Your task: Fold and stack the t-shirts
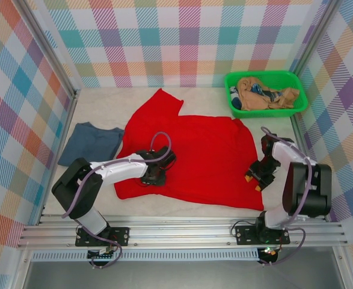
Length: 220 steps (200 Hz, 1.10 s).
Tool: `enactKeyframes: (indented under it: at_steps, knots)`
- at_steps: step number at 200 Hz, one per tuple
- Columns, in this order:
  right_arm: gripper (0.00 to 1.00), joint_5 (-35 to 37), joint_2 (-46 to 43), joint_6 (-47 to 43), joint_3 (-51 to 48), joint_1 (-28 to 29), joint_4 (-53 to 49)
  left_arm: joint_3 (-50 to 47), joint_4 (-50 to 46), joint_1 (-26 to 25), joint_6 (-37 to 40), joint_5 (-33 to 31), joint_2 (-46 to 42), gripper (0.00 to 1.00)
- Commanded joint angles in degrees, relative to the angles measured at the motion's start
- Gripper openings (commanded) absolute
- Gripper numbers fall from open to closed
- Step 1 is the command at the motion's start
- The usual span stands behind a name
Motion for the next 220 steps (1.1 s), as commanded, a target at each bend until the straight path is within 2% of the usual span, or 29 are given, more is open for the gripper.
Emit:
enactKeyframes:
  at_steps: [1,24,52,72,109,119,125,138,147,168,196,220]
  knots:
    - [0.42,0.0,5.1,2.3,0.8,-2.6,3.1,-1.9,0.3,1.6,-1.2,0.5,-1.5,0.22]
    - [0.41,2.1,10.9,0.8,5.0,-5.2,2.5,-3.4,0.1,4.2,-0.8,0.8,-3.1,0.22]
    - [0.41,3.1,13.5,-1.0,8.7,-5.8,1.8,-4.0,-0.5,6.2,0.5,0.5,-4.7,0.19]
    - [0.41,3.4,12.8,-1.5,9.0,-5.8,1.7,-3.4,-0.7,6.4,0.8,1.2,-6.7,0.18]
    - [0.43,5.1,7.6,-2.5,9.3,-5.3,-0.7,-3.3,-1.3,6.5,-0.5,1.4,-8.4,0.05]
    - [0.45,5.9,4.8,-2.5,9.1,-5.3,-2.2,-3.3,-1.8,6.5,-0.7,1.6,-8.9,0.04]
    - [0.47,6.2,3.1,-2.2,8.8,-5.4,-3.3,-3.1,-2.1,6.5,-0.9,1.9,-9.2,0.07]
    - [0.5,5.7,-0.5,-1.1,7.7,-5.4,-5.4,-2.9,-2.2,6.5,-1.5,3.6,-10.3,0.25]
    - [0.53,5.1,-3.1,0.3,6.2,-5.4,-6.5,-3.1,-1.5,6.5,-1.9,5.7,-10.7,0.32]
    - [0.53,3.5,-7.9,3.1,2.7,-5.8,-8.4,-3.8,1.8,6.0,-2.6,9.4,-10.3,0.36]
    - [0.54,1.7,-11.4,5.4,-1.5,-9.2,-8.3,-2.4,2.7,5.1,-0.9,7.9,-5.0,0.4]
    - [0.53,1.1,-10.4,4.9,-1.6,-10.7,-8.3,-0.3,4.1,3.9,0.5,6.9,-2.2,0.42]
